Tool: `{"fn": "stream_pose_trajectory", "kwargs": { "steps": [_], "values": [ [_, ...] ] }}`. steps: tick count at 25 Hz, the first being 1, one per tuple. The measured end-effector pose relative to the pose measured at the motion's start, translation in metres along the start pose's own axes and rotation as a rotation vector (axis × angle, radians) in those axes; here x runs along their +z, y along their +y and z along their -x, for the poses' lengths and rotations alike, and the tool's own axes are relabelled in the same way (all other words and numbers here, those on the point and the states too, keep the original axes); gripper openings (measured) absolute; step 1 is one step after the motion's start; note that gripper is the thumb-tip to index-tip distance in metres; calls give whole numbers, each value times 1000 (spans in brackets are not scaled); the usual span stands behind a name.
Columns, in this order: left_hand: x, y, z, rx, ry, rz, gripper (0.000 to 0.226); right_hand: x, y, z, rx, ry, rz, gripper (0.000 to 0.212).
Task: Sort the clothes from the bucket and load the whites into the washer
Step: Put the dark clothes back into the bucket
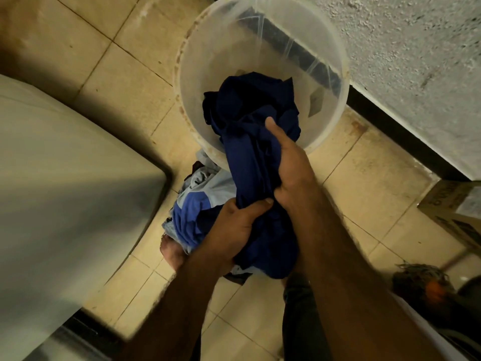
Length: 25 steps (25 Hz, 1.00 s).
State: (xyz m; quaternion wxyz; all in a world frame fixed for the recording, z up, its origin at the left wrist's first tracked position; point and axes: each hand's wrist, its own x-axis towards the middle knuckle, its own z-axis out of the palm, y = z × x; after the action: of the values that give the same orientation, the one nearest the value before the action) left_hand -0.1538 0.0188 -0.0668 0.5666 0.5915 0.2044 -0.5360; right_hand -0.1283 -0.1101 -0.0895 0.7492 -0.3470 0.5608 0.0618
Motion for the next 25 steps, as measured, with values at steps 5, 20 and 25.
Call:
{"fn": "stream_pose_trajectory", "kwargs": {
  "steps": [5, 20, 25],
  "values": [
    [2, 21, -10, -27, 37, 168, 26, -28, 15, 18, -61, -25, 252, 67],
    [10, 38, -46, -89, -76, 365, 59, -35, 28, 44, -279, 45, 135, 16],
    [-28, -31, -41, -283, 46, 49, 59, -6, -10, -23, -235, 63, 95, 55]
  ]
}}
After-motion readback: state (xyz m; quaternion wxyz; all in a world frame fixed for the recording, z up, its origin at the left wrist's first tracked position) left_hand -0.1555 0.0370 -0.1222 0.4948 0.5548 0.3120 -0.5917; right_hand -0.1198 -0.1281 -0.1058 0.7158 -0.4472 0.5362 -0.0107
